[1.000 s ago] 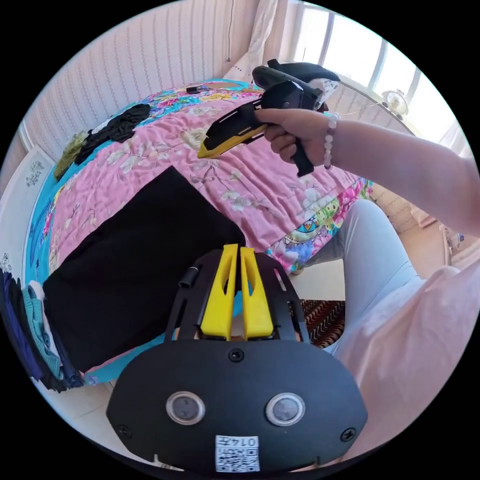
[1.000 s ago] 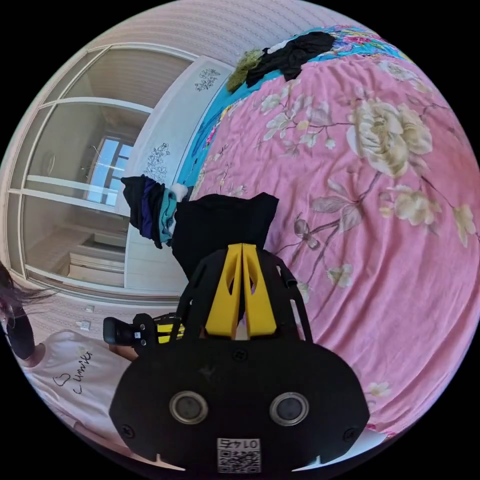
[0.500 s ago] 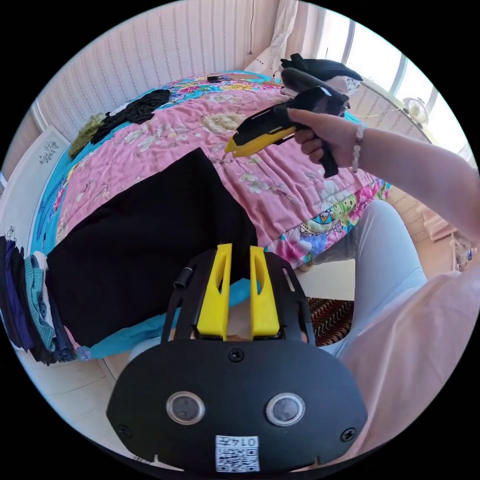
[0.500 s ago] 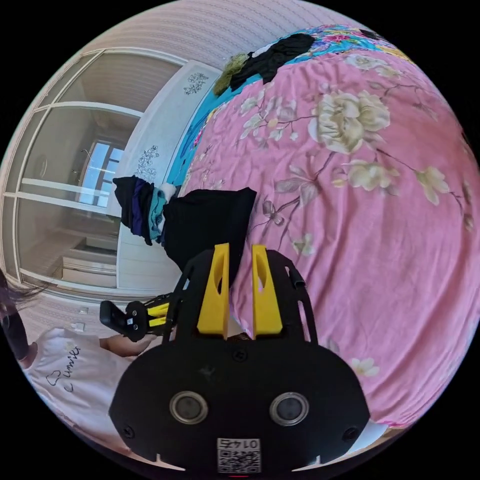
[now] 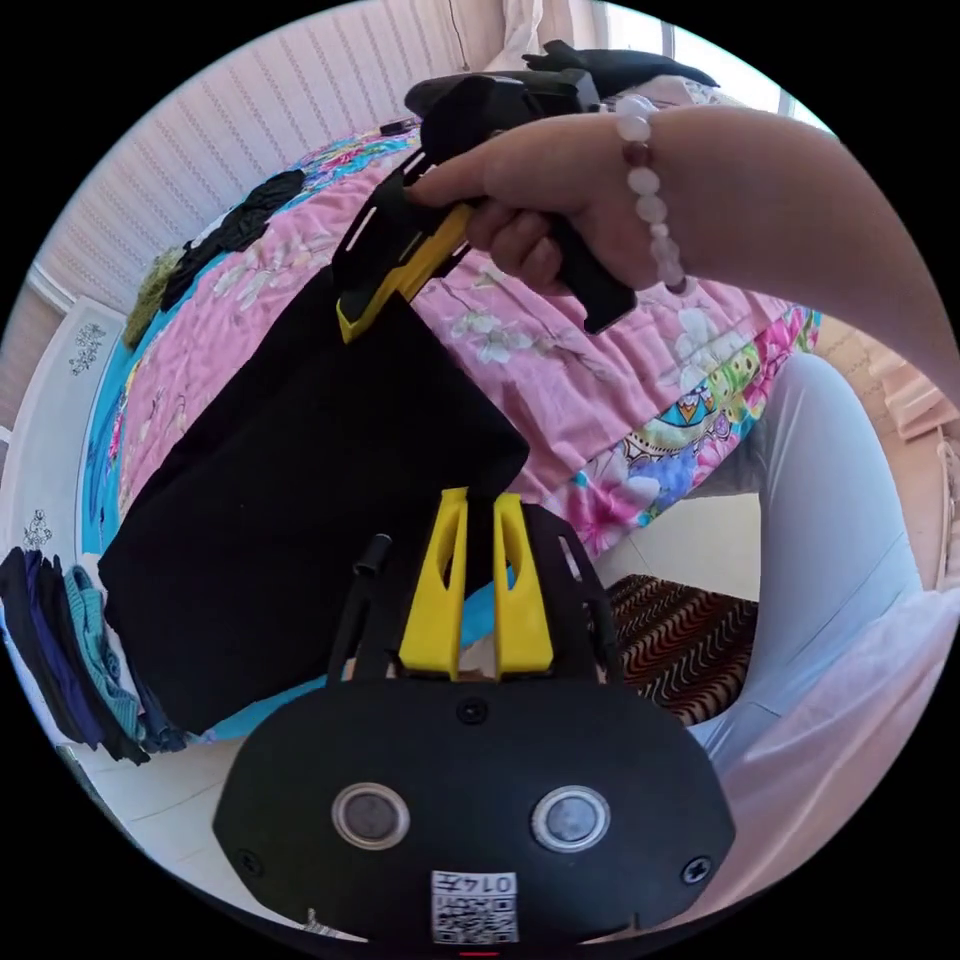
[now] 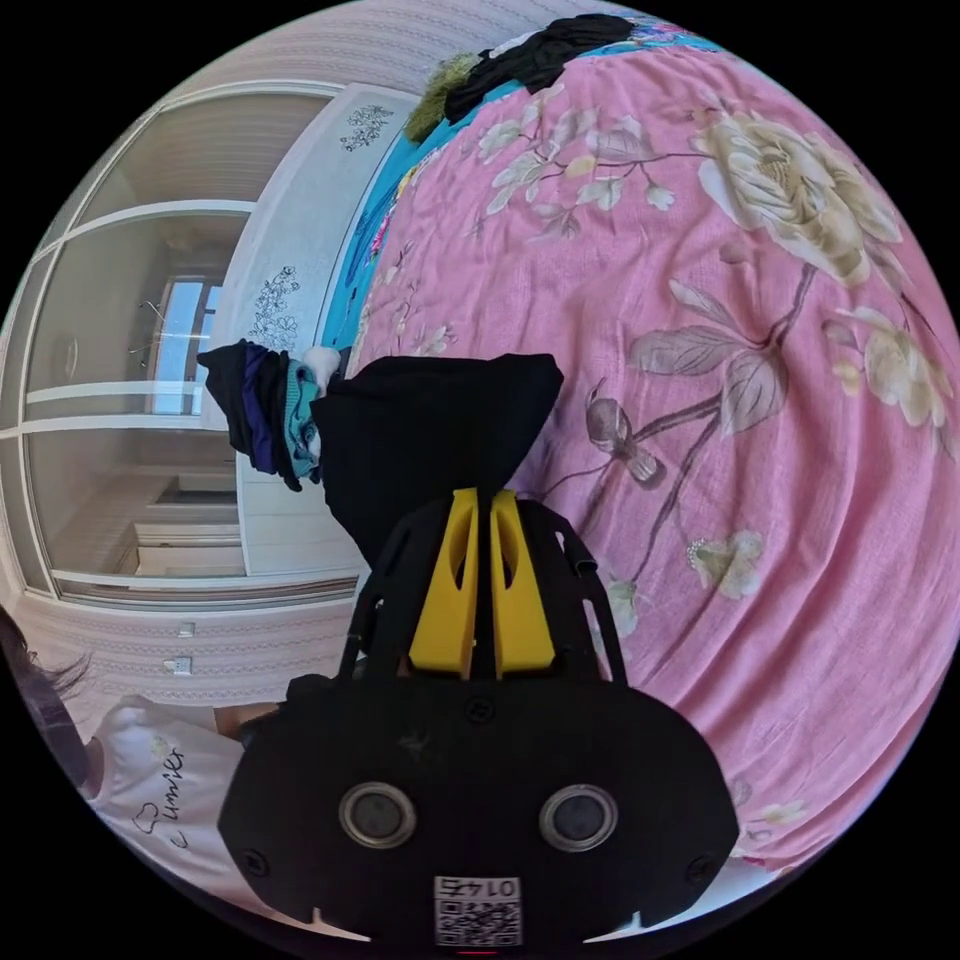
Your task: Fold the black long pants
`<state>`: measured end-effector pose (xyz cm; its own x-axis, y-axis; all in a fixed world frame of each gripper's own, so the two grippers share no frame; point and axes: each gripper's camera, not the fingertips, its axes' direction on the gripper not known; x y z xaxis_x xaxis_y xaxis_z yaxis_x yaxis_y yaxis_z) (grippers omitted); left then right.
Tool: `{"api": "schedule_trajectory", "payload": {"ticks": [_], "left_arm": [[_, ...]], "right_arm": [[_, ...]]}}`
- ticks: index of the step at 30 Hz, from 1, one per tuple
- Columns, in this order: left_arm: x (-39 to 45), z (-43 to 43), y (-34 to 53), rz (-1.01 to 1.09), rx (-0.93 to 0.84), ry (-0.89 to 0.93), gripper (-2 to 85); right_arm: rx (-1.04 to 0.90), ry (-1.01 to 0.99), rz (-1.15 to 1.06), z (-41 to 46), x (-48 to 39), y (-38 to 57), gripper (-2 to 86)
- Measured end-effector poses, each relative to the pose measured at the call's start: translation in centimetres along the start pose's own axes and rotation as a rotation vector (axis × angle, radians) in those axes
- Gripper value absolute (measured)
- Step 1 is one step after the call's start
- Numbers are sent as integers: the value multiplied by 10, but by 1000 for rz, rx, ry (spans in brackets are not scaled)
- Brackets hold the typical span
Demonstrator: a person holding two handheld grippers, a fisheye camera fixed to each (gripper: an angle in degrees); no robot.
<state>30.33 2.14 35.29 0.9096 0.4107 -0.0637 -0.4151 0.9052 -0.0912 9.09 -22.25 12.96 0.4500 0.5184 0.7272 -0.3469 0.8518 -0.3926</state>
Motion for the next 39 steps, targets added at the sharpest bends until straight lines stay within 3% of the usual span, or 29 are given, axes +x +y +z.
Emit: {"api": "schedule_trajectory", "payload": {"ticks": [8, 11, 15, 20, 22, 27, 29, 34, 39], "left_arm": [[10, -104, -29, 157, 386, 306, 4], [-4, -119, -40, 105, 488, 485, 7], [-65, -127, -25, -69, 542, 570, 9], [-161, -154, 36, -338, 593, 433, 14], [-197, -162, 64, -453, 583, 343, 19], [-280, -135, 129, -787, 346, 68, 46], [-294, -125, 140, -848, 291, 58, 45], [-301, -125, 135, -848, 307, 101, 45], [-276, -125, 78, -641, 311, 197, 46]], "right_arm": [[158, -105, -29, -128, 11, 66, 4], [247, -110, 22, -191, 24, 115, 4], [305, -133, 46, -220, 14, 154, 4], [235, -218, -118, -154, -57, 104, 5], [156, -244, -204, -88, -111, 61, 9], [-5, -105, -266, 57, -188, 3, 34], [-49, -53, -230, 88, -190, -2, 34], [4, -35, -268, 82, -168, 38, 39], [-56, 123, -288, 98, -139, 107, 51]]}}
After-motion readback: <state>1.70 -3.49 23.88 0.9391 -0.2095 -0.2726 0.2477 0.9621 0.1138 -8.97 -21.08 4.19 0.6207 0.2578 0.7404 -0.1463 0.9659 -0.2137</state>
